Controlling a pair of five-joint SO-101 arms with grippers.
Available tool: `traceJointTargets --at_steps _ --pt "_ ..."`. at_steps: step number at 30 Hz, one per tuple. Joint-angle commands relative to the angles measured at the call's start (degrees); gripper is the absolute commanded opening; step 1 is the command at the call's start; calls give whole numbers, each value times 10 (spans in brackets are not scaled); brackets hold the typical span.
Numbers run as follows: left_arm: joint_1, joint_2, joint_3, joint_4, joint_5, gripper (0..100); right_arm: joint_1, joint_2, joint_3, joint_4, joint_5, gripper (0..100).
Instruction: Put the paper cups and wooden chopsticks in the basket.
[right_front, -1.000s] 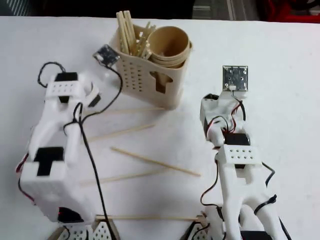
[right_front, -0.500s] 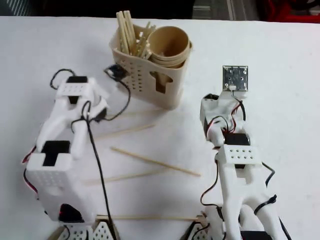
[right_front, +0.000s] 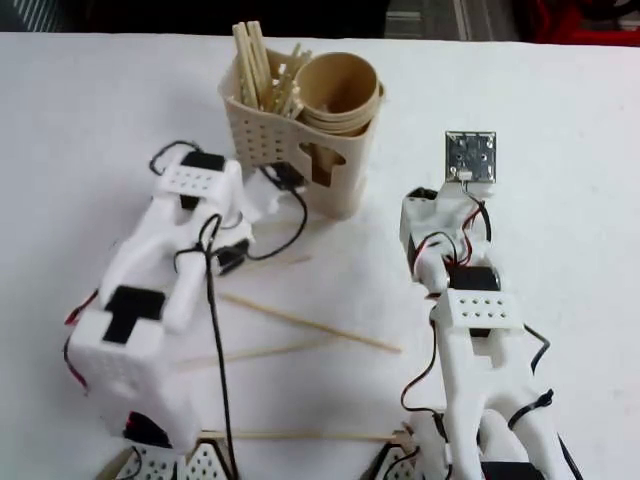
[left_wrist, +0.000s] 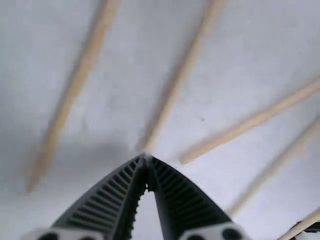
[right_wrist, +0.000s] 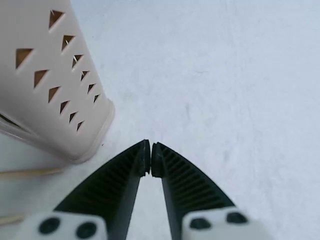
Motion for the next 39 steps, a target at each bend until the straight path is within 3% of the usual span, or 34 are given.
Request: traceJointTargets --at_steps 1,8,12,14,23,28,34,39 --pt "-21 -87 3 -44 11 23 6 -15 -4 -9 -3 21" --pt "-68 -66 89 -298 14 23 6 -15 -4 -9 -3 21" --pt "-70 -15 111 -363 15 23 6 -15 -4 -9 -3 21" --pt "-70 -2 91 -340 15 23 6 -15 -4 -9 -3 21" --pt "-26 51 18 -94 10 23 6 -15 -4 -9 -3 21" --pt "11 52 18 -13 10 22 6 -15 -4 -9 -3 21" --pt "30 -40 19 41 10 22 6 -15 -4 -9 -3 21" --pt "25 -124 25 -14 9 23 6 -15 -4 -9 -3 21"
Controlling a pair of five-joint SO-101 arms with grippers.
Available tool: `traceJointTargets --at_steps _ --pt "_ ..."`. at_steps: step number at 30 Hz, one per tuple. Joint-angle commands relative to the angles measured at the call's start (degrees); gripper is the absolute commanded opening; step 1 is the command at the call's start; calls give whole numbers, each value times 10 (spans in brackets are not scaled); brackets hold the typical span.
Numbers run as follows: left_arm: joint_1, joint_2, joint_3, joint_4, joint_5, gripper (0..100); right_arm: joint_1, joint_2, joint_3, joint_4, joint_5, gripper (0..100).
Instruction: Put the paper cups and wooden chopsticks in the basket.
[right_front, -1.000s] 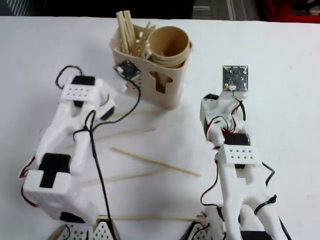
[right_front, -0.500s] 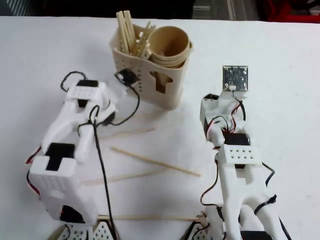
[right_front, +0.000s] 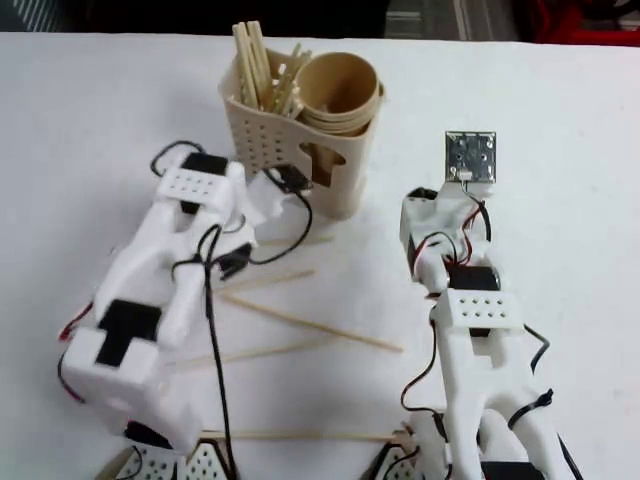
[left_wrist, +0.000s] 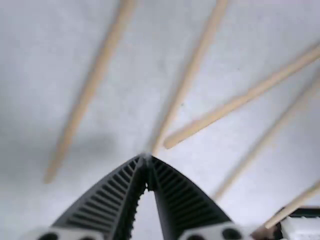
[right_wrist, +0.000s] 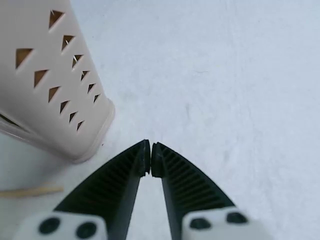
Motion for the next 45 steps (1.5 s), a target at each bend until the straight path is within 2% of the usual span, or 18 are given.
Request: traceJointTargets --at_steps 1,6,9,11,13,16,21,28,33,40,42,45 --pt "-3 -65 -2 -62 0 23 6 -15 -4 -9 -3 21" --pt "-45 -28 51 -254 4 23 6 -15 -4 -9 -3 21" --pt "-67 26 63 -320 5 23 6 -15 -4 -9 -3 21" --pt "-78 65 50 -317 4 23 6 -15 -4 -9 -3 21" --pt "-85 89 18 -275 2 23 6 -15 -4 -9 -3 21" --pt "-80 116 -40 -162 1 23 5 -15 -4 -9 -3 21" --pt "-32 126 -109 20 0 23 5 -15 -4 -9 -3 21" --pt "15 125 -136 126 1 22 5 -15 -4 -9 -3 21" --pt "-7 111 -162 98 1 22 6 -15 -5 -9 -3 21" --pt "-65 132 -149 -112 1 23 6 -15 -6 -9 -3 21" --pt "-69 157 -143 -122 1 23 6 -15 -6 -9 -3 21" --pt "-63 193 -142 -84 0 23 6 -15 -6 -9 -3 21"
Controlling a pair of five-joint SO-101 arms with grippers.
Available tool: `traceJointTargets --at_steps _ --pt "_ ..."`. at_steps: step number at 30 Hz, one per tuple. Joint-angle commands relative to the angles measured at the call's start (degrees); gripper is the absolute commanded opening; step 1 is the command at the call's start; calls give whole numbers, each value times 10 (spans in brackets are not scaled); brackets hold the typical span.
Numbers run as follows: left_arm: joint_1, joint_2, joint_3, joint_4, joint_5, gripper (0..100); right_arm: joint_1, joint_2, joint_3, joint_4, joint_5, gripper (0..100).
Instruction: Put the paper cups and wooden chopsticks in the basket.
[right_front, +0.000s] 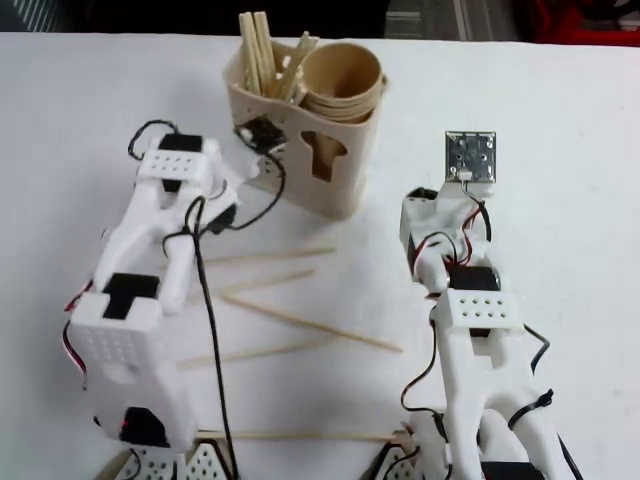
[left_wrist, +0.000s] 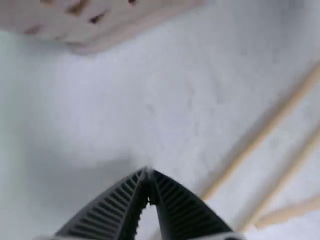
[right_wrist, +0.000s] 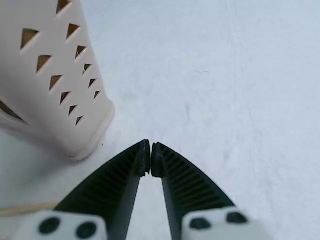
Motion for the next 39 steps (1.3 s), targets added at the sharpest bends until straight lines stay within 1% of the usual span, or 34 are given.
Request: traceJointTargets --at_steps 1,12,20,23,27,30,33,37,39 --pt "8 30 -4 37 3 23 6 -15 -6 -9 -3 21" --pt "51 43 3 178 4 22 6 -15 -6 -9 -3 21" --pt "51 40 0 226 4 22 6 -15 -7 -9 -2 21" --pt "51 6 2 227 4 22 6 -15 -7 -9 -2 21" --pt "53 -87 5 229 5 22 6 -15 -7 -9 -2 21" --pt "63 -149 29 224 4 24 6 -15 -7 -9 -2 21" --pt "79 -175 65 215 3 24 6 -15 -7 -9 -2 21" --pt "98 -175 121 153 3 37 6 -15 -7 -9 -2 21" --pt "107 -176 148 121 4 98 6 -15 -7 -9 -2 21"
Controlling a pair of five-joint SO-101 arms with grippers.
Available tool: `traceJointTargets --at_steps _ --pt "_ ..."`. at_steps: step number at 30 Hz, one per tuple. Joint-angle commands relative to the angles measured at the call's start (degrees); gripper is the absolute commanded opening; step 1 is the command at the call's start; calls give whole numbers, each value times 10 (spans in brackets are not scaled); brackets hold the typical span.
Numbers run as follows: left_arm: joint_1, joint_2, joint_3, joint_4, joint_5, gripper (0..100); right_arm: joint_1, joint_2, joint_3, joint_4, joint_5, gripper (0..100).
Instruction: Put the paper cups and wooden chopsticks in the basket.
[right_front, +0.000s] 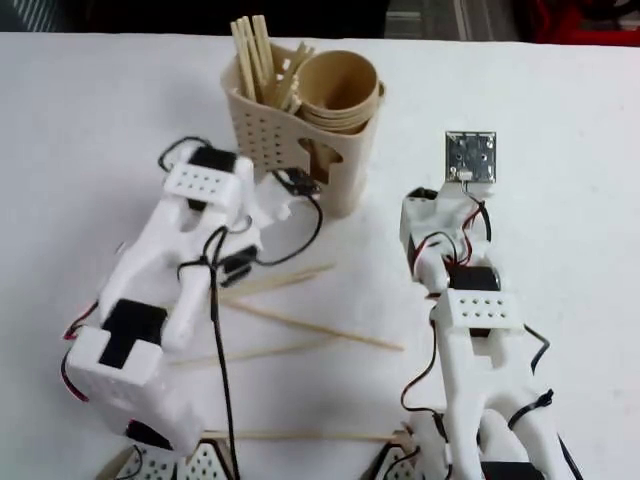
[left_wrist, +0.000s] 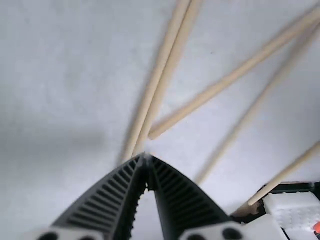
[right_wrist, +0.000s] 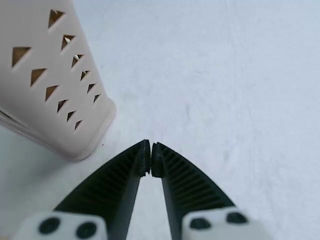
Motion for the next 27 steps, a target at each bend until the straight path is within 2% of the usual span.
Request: traceJointTargets --at_steps 1,3,15,21,27 --pt "23 -38 33 -54 4 141 6 -15 -7 -9 -2 21" --pt "26 -41 54 -84 5 194 6 -15 -7 -9 -2 21" --pt "13 -28 140 -245 7 188 6 -15 -7 -9 -2 21" --pt "15 41 72 -202 32 138 6 -15 -7 -9 -2 21" --pt "16 154 -55 -98 30 66 6 -15 -7 -9 -2 21"
